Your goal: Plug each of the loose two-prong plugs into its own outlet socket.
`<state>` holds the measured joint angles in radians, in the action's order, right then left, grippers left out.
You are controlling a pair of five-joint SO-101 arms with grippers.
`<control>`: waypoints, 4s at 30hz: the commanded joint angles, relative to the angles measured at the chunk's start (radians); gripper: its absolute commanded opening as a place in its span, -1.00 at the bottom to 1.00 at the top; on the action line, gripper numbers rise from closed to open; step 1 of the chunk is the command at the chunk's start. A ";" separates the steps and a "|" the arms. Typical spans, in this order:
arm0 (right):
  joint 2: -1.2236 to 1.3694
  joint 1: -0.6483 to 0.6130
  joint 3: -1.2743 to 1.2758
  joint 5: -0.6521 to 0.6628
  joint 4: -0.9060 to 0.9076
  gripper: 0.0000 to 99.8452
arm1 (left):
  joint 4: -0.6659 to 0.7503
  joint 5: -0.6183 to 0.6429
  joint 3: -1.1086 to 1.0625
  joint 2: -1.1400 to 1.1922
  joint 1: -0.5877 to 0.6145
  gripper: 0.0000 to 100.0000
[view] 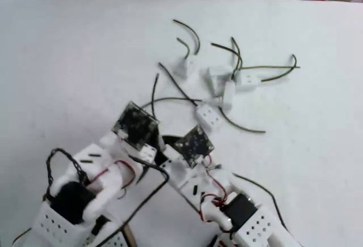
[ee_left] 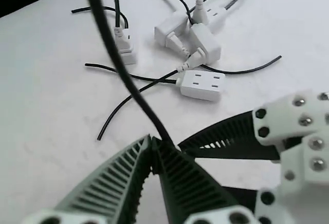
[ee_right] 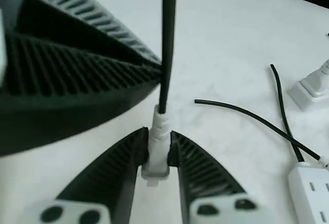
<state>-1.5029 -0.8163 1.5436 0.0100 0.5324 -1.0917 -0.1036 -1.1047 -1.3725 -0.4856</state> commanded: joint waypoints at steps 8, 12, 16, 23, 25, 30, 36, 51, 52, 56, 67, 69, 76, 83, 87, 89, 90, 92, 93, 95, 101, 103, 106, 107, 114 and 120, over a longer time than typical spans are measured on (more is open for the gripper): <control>-0.016 0.008 -0.017 -0.006 -0.001 -0.97 | 0.028 0.002 -0.005 -0.018 0.344 -0.95; -0.016 0.002 -0.017 -0.006 -0.001 -0.97 | 0.178 0.002 -0.101 -0.016 0.420 -0.95; -0.016 0.002 -0.017 -0.006 -0.001 -0.97 | 0.276 -0.006 -0.181 -0.018 0.318 -0.95; -0.016 0.002 -0.011 -0.006 0.002 -0.97 | 0.276 -0.146 -0.186 -0.018 0.047 -0.95; -0.016 0.002 -0.009 -0.006 0.007 -0.97 | 0.269 -0.160 -0.183 -0.018 0.010 -0.95; -0.016 0.002 0.006 -0.006 0.001 -0.97 | 0.244 -0.238 -0.187 -0.018 -0.012 -0.95; -0.016 0.008 0.006 -0.006 0.002 -0.97 | 0.233 -0.252 -0.181 -0.018 0.007 -0.95; -0.005 0.449 0.014 -0.006 -0.239 -0.97 | 0.256 0.028 -0.181 -0.015 0.298 -0.63; -0.005 0.473 0.014 -0.006 -0.243 -0.97 | 0.256 0.037 -0.181 -0.015 0.300 -0.63; -0.005 0.536 0.012 -0.006 -0.243 -0.97 | 0.255 0.038 -0.187 -0.015 0.300 -0.66; 0.398 0.585 -0.166 -0.006 -0.245 -0.97 | 0.255 0.044 -0.186 -0.013 0.315 -0.65; 0.555 0.588 -0.222 -0.006 -0.282 -0.96 | 0.255 0.044 -0.184 -0.012 0.315 -0.65; 0.963 0.622 -0.382 0.003 -0.400 -0.96 | 0.236 0.043 -0.187 -0.012 0.317 -0.65; 1.109 0.671 -0.460 0.005 -0.406 -0.96 | 0.227 0.040 -0.186 -0.012 0.314 -0.65; 1.125 0.653 -0.456 0.068 -0.400 -0.96 | 0.227 0.040 -0.186 -0.012 0.317 -0.65; 1.121 0.615 -0.434 0.084 -0.392 -0.96 | 0.227 0.040 -0.186 -0.012 0.318 -0.65; 1.115 0.585 -0.425 0.086 -0.380 -0.96 | 0.227 0.040 -0.186 -0.012 0.318 -0.65; 1.113 0.536 -0.425 0.081 -0.340 -0.96 | 0.227 0.040 -0.186 -0.012 0.318 -0.65; 1.113 0.515 -0.427 0.080 -0.320 -0.96 | 0.227 0.038 -0.186 -0.012 0.318 -0.65; 1.090 0.475 -0.427 0.080 -0.294 -0.96 | 0.227 0.038 -0.184 -0.012 0.318 -0.65; 0.929 0.314 -0.427 -0.043 -0.122 -0.96 | 0.227 0.038 -0.184 -0.012 0.318 -0.65; 0.865 0.274 -0.427 -0.057 -0.077 -0.96 | 0.227 0.038 -0.184 -0.012 0.318 -0.65; 0.765 0.268 -0.425 -0.095 -0.042 -0.96 | 0.227 0.038 -0.186 -0.012 0.320 -0.65; 0.734 0.278 -0.422 -0.103 -0.036 -0.96 | 0.227 0.038 -0.187 -0.012 0.320 -0.65; 0.605 0.433 -0.394 -0.112 -0.068 -0.96 | 0.198 0.043 -0.166 -0.010 0.320 -0.58; 0.605 0.575 -0.270 -0.114 -0.298 -0.96 | 0.103 0.044 0.035 0.222 0.312 -0.57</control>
<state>-0.8769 -0.2992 1.2536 -0.0928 0.3406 -0.9567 -0.0667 -1.2045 -1.2866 -0.1788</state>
